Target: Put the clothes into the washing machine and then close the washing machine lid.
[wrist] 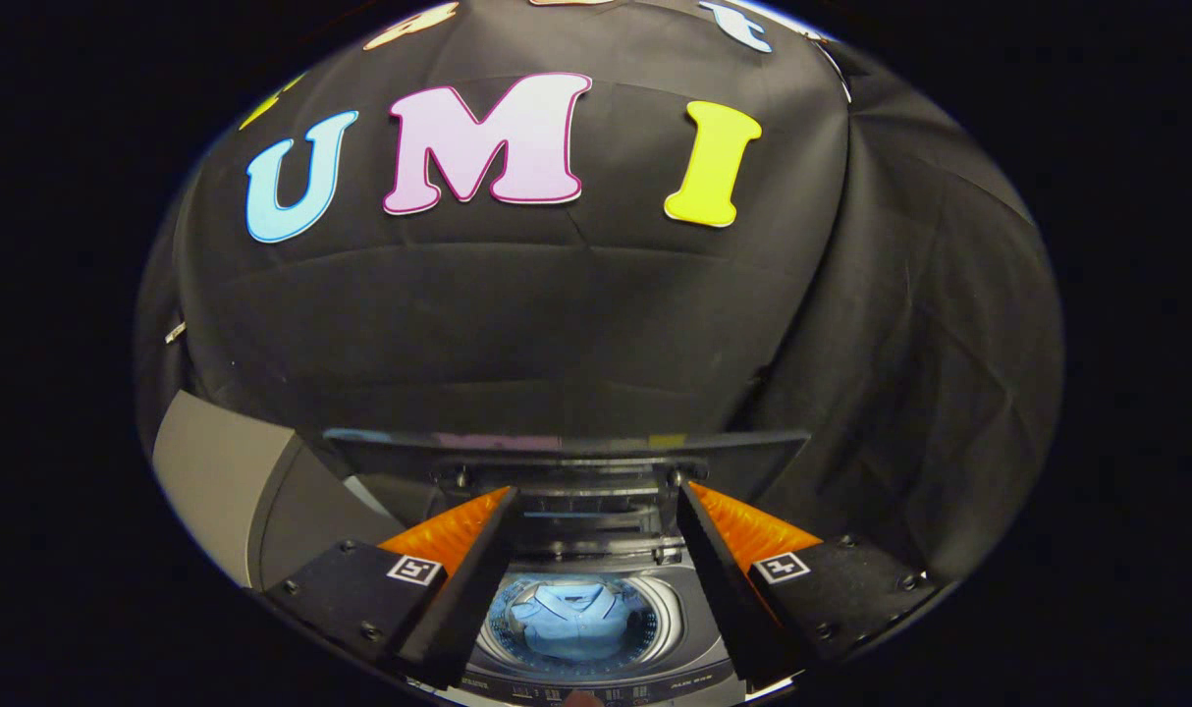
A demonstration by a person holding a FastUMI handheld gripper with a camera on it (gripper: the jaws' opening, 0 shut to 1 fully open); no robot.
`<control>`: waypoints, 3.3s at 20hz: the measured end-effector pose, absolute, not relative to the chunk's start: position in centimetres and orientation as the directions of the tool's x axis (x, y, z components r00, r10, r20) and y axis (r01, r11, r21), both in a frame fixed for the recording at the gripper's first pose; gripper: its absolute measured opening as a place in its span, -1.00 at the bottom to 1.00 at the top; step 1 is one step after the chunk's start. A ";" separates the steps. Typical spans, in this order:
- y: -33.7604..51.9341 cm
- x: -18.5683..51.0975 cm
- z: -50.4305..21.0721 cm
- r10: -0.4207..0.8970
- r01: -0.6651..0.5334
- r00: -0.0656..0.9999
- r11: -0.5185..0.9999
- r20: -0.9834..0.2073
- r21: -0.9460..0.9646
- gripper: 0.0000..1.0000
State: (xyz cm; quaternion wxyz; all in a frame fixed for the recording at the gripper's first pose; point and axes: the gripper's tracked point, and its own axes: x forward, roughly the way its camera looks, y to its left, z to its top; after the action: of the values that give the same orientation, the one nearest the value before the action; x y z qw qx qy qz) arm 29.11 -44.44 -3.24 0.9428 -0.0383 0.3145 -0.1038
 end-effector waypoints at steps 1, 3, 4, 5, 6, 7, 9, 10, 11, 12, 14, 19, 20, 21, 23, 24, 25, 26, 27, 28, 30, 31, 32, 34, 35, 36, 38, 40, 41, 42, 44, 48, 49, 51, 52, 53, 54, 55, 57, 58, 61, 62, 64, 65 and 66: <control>-44.6 29.8 -3.0 -0.225 0.177 0.777 0.974 -0.588 -0.139 0.98; -44.8 31.5 -2.5 -0.228 0.186 0.775 0.974 -0.589 -0.132 0.98; -44.9 32.3 -2.6 -0.227 0.189 0.772 0.974 -0.594 -0.126 0.98; -45.1 33.0 -3.0 -0.228 0.191 0.765 0.973 -0.602 -0.126 0.98; -45.3 33.5 -3.5 -0.230 0.188 0.756 0.973 -0.613 -0.133 0.98; -45.3 33.9 -3.8 -0.225 0.183 0.753 0.974 -0.618 -0.131 0.98; -45.2 34.9 -4.7 -0.220 0.183 0.747 0.975 -0.628 -0.124 0.98; -45.3 35.3 -4.8 -0.221 0.183 0.739 0.975 -0.637 -0.125 0.98; -45.3 34.9 -5.2 -0.217 0.178 0.729 0.976 -0.649 -0.126 0.98; -45.1 35.1 -5.4 -0.207 0.175 0.727 0.978 -0.654 -0.115 0.98; -45.2 34.9 -5.7 -0.206 0.189 0.724 0.977 -0.658 -0.097 0.95; -45.0 34.6 -5.7 -0.222 0.193 0.729 0.974 -0.648 -0.117 0.97; -45.0 34.4 -5.7 -0.224 0.198 0.734 0.974 -0.642 -0.113 0.97; -45.0 34.2 -5.6 -0.224 0.197 0.740 0.974 -0.634 -0.113 0.97; -45.0 33.2 -5.2 -0.228 0.199 0.751 0.973 -0.619 -0.116 0.98; -44.9 32.7 -5.1 -0.228 0.198 0.755 0.973 -0.615 -0.117 0.97; -44.8 32.4 -5.1 -0.227 0.199 0.757 0.973 -0.613 -0.115 0.98; -44.8 32.1 -5.2 -0.227 0.197 0.757 0.973 -0.612 -0.117 0.98; -44.8 31.8 -5.3 -0.227 0.197 0.758 0.973 -0.611 -0.118 0.98; -44.8 31.4 -5.2 -0.227 0.196 0.759 0.973 -0.610 -0.119 0.98; -44.8 30.4 -5.1 -0.228 0.196 0.762 0.973 -0.606 -0.120 0.97; -44.8 29.9 -5.1 -0.227 0.194 0.762 0.974 -0.607 -0.121 0.97; -44.8 29.3 -5.2 -0.226 0.192 0.759 0.974 -0.610 -0.122 0.97; -44.7 28.3 -5.2 -0.221 0.187 0.759 0.975 -0.612 -0.120 0.97; -44.5 27.8 -5.2 -0.217 0.185 0.762 0.976 -0.610 -0.115 0.97; -44.5 27.6 -5.2 -0.215 0.187 0.768 0.976 -0.603 -0.110 0.97; -44.5 27.1 -5.2 -0.214 0.182 0.773 0.977 -0.597 -0.114 0.97; -44.5 26.9 -5.1 -0.214 0.184 0.777 0.977 -0.592 -0.112 0.97; -44.6 26.7 -5.1 -0.215 0.187 0.776 0.976 -0.594 -0.109 0.97; -44.6 26.7 -5.2 -0.215 0.183 0.775 0.976 -0.595 -0.114 0.97; -44.5 26.6 -5.3 -0.215 0.186 0.776 0.976 -0.592 -0.111 0.97; -44.5 26.1 -5.2 -0.219 0.191 0.779 0.975 -0.588 -0.110 0.97; -44.6 26.0 -5.2 -0.218 0.190 0.780 0.976 -0.587 -0.110 0.97; -44.6 25.5 -5.4 -0.216 0.187 0.780 0.976 -0.587 -0.110 0.97; -44.6 25.4 -5.4 -0.216 0.188 0.781 0.976 -0.586 -0.109 0.97; -44.6 25.3 -5.4 -0.217 0.190 0.783 0.976 -0.584 -0.109 0.97; -44.6 25.0 -5.4 -0.217 0.190 0.783 0.976 -0.583 -0.108 0.97; -44.5 24.7 -5.5 -0.216 0.189 0.784 0.976 -0.582 -0.107 0.97; -44.6 24.3 -5.8 -0.211 0.186 0.785 0.977 -0.583 -0.103 0.97; -44.6 24.0 -5.9 -0.209 0.184 0.783 0.978 -0.586 -0.103 0.97; -44.5 23.4 -6.1 -0.207 0.185 0.786 0.978 -0.583 -0.098 0.96; -44.5 23.3 -6.2 -0.207 0.185 0.785 0.978 -0.583 -0.098 0.97; -44.2 23.1 -6.5 -0.209 0.190 0.781 0.977 -0.588 -0.095 0.96; -44.2 22.8 -6.9 -0.210 0.191 0.776 0.977 -0.595 -0.095 0.96; -44.1 22.4 -7.4 -0.210 0.191 0.768 0.977 -0.605 -0.097 0.96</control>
State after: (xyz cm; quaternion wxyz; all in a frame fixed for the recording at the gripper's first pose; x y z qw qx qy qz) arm 22.44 -44.14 -7.40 0.9401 -0.0150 0.3234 -0.1068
